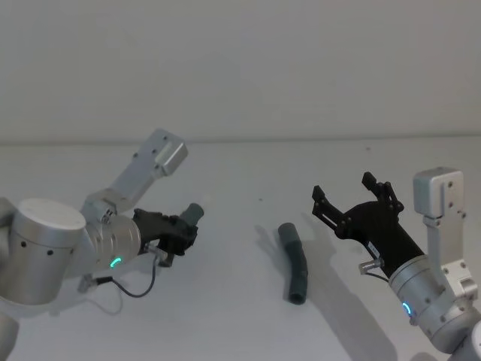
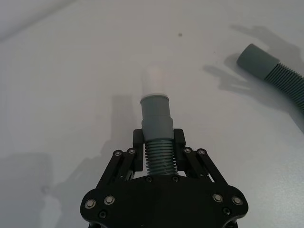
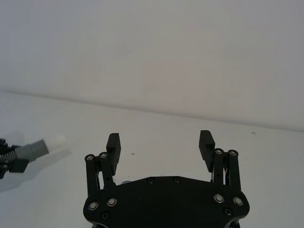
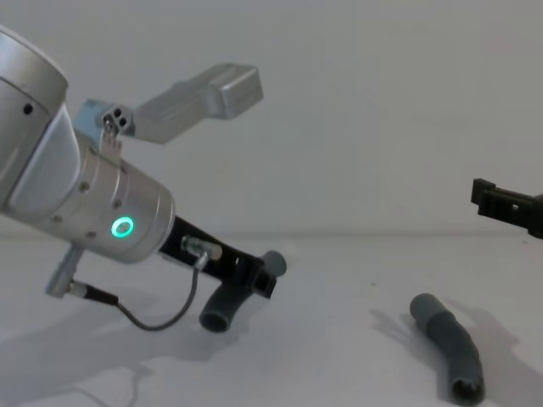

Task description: Use both hands to pick up one end of the pipe from the table, align the ends, and insert them.

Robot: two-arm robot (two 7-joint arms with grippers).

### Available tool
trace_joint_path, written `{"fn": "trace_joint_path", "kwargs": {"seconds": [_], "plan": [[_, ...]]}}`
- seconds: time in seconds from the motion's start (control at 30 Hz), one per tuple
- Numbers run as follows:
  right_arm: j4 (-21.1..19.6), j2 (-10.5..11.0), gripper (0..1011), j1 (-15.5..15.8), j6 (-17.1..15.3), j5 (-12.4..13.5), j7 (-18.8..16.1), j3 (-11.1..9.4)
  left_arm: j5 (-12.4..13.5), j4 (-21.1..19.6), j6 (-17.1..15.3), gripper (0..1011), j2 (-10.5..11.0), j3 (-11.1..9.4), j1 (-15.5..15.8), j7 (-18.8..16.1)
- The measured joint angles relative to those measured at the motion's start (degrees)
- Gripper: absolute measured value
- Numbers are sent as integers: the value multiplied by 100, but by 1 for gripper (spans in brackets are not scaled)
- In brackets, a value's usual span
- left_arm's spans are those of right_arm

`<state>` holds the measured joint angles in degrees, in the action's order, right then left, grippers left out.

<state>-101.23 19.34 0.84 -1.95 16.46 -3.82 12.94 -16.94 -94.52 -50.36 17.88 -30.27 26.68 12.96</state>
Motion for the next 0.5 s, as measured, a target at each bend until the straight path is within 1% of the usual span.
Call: {"fn": "trace_joint_path", "kwargs": {"seconds": [0.33,0.43,0.5], "plan": [[0,0,1002,0,0,0,0,0,199,67,483,333,300,-206,284,409],[0,0,1002,0,0,0,0,0,267,108,719,333,425,-290,395,610],[0,0,1002,0,0,0,0,0,291,126,835,333,471,-319,432,704]]}}
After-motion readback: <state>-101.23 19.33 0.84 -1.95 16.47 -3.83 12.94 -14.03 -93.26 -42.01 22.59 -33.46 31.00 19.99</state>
